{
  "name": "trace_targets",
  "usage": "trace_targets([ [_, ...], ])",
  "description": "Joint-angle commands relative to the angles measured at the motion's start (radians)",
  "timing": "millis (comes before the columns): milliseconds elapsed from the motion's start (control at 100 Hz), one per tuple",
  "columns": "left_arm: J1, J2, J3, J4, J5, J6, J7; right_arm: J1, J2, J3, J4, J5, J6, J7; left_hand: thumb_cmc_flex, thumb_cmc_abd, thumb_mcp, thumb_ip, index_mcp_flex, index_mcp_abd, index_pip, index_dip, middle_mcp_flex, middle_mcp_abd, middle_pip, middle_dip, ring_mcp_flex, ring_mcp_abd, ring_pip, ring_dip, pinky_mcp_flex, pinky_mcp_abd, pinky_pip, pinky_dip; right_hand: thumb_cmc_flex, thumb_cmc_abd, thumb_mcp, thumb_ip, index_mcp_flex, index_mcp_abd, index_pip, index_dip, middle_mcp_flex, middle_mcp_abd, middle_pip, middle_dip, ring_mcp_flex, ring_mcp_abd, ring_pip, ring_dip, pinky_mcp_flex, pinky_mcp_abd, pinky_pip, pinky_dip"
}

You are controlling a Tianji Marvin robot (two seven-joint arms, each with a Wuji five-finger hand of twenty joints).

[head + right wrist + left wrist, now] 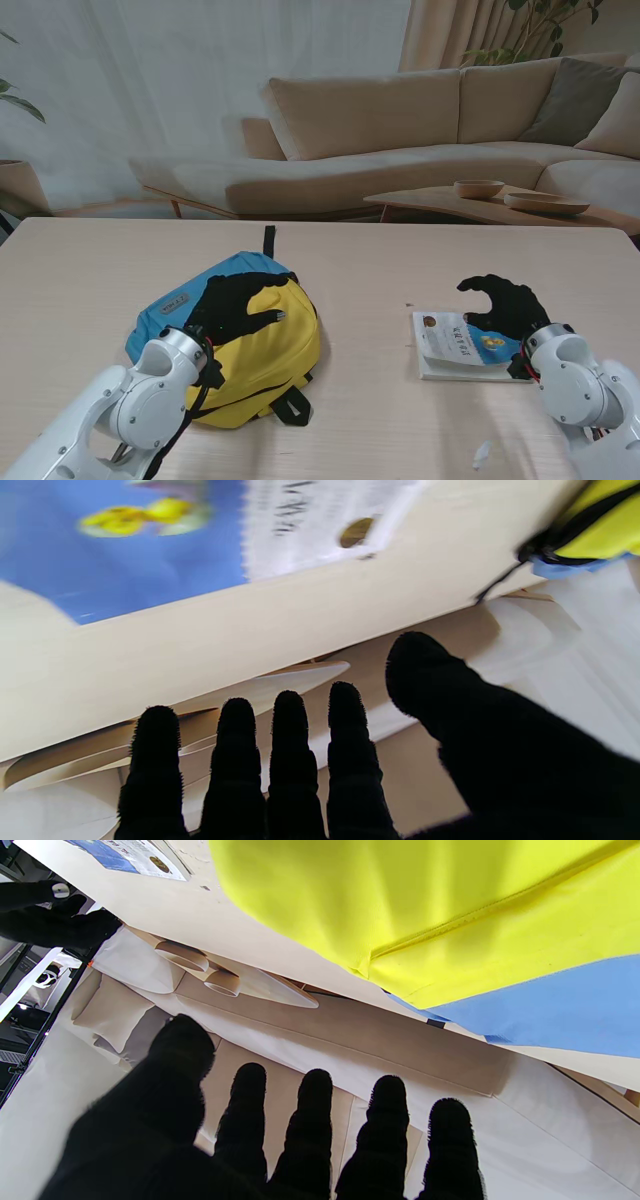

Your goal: Pack books into the school bag then zip close the school bag

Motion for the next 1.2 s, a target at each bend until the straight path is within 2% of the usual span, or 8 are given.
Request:
trace_targets([
  [0,0.001,-0.005,0.003,-0.01,-0.009,0.007,-0.022,0.005,0.006,0.003,0.035,-0.003,0.0,0.014,-0.024,0.04,-0.028,0.046,-0.007,-0.022,0.002,-0.022,-0.008,-0.013,-0.001,-0.003,-0.022,-0.009,-0.027,0.0,-0.008,-0.02,-0.038,0.016,-0.032,-0.004,-0.036,0.034,-0.037,-0.024,-0.008,0.015,-0.025,-0.042,-0.006,-0.012,-0.038,-0.025,-0.012,-0.013,-0.018,-0.029,-0.023,-0.01],
  [200,0.0,-0.003,0.004,-0.013,-0.01,0.014,-0.034,0.04,0.016,-0.009,0.12,-0.058,-0.001,0.021,-0.023,0.045,-0.026,0.046,-0.007,-0.014,0.003,-0.025,-0.004,-0.01,0.001,-0.002,-0.014,-0.003,-0.02,0.003,-0.003,-0.017,-0.037,0.024,-0.024,-0.014,-0.034,0.032,-0.035,-0.045,-0.008,0.019,-0.015,-0.05,-0.006,-0.013,-0.04,-0.031,-0.016,-0.016,-0.019,-0.031,-0.024,-0.014],
  [420,-0.003,-0.003,0.005,-0.015,-0.015,0.017,-0.041,0.079,0.031,-0.033,0.188,-0.136,-0.01,0.036,-0.024,0.047,-0.027,0.047,-0.008,-0.009,0.001,-0.03,0.0,-0.007,0.003,-0.001,-0.008,-0.001,-0.012,0.005,0.003,-0.014,-0.032,0.03,0.032,-0.074,0.016,0.02,-0.069,-0.241,-0.032,0.014,-0.055,-0.154,-0.087,-0.048,-0.1,-0.077,-0.054,-0.035,-0.04,-0.086,-0.065,-0.041],
  [570,-0.005,-0.002,0.006,-0.015,-0.02,0.019,-0.048,0.1,0.042,-0.05,0.21,-0.18,-0.012,0.069,-0.024,0.048,-0.026,0.047,-0.009,-0.004,0.001,-0.033,0.002,-0.006,0.006,0.0,0.0,0.0,-0.005,0.007,0.009,-0.011,-0.019,0.036,0.063,-0.126,0.028,0.006,-0.145,-0.301,-0.066,-0.005,-0.099,-0.195,-0.14,-0.07,-0.156,-0.101,-0.082,-0.05,-0.065,-0.118,-0.092,-0.058],
  [720,-0.007,-0.002,0.008,-0.015,-0.025,0.024,-0.048,0.112,0.052,-0.063,0.214,-0.202,-0.005,0.125,-0.025,0.049,-0.025,0.047,-0.011,0.002,0.001,-0.036,0.003,-0.006,0.009,0.001,0.005,0.0,0.001,0.009,0.01,-0.009,-0.007,0.038,0.063,-0.161,0.011,-0.004,-0.276,-0.302,-0.125,-0.028,-0.181,-0.185,-0.173,-0.082,-0.205,-0.1,-0.109,-0.064,-0.084,-0.13,-0.11,-0.069],
  [890,-0.008,-0.003,0.009,-0.014,-0.031,0.027,-0.046,0.111,0.06,-0.064,0.199,-0.211,0.002,0.187,-0.025,0.048,-0.024,0.047,-0.012,0.005,0.001,-0.039,0.008,-0.002,0.013,0.002,0.012,0.002,0.009,0.01,0.011,-0.007,0.004,0.037,0.077,-0.174,0.015,0.0,-0.334,-0.294,-0.16,-0.033,-0.205,-0.153,-0.181,-0.088,-0.226,-0.095,-0.123,-0.073,-0.093,-0.133,-0.12,-0.077],
  [1050,-0.004,-0.003,0.006,-0.018,-0.031,0.03,-0.046,0.108,0.061,-0.067,0.196,-0.215,0.009,0.197,-0.025,0.047,-0.023,0.047,-0.014,0.009,0.001,-0.041,0.006,-0.002,0.014,0.002,0.014,0.002,0.013,0.01,0.011,-0.006,0.011,0.034,0.101,-0.188,0.048,0.008,-0.317,-0.299,-0.172,-0.019,-0.11,-0.137,-0.118,-0.066,-0.203,-0.087,-0.109,-0.07,-0.085,-0.125,-0.116,-0.08],
  [1190,-0.002,-0.003,0.004,-0.021,-0.03,0.032,-0.047,0.109,0.06,-0.078,0.204,-0.22,0.014,0.184,-0.027,0.048,-0.023,0.047,-0.015,0.01,0.001,-0.043,0.007,-0.003,0.016,0.003,0.017,0.001,0.016,0.01,0.012,-0.006,0.016,0.031,0.116,-0.224,0.082,0.0,-0.288,-0.289,-0.17,0.007,0.0,-0.157,0.025,0.003,-0.165,-0.088,-0.05,-0.039,-0.072,-0.119,-0.097,-0.076],
])
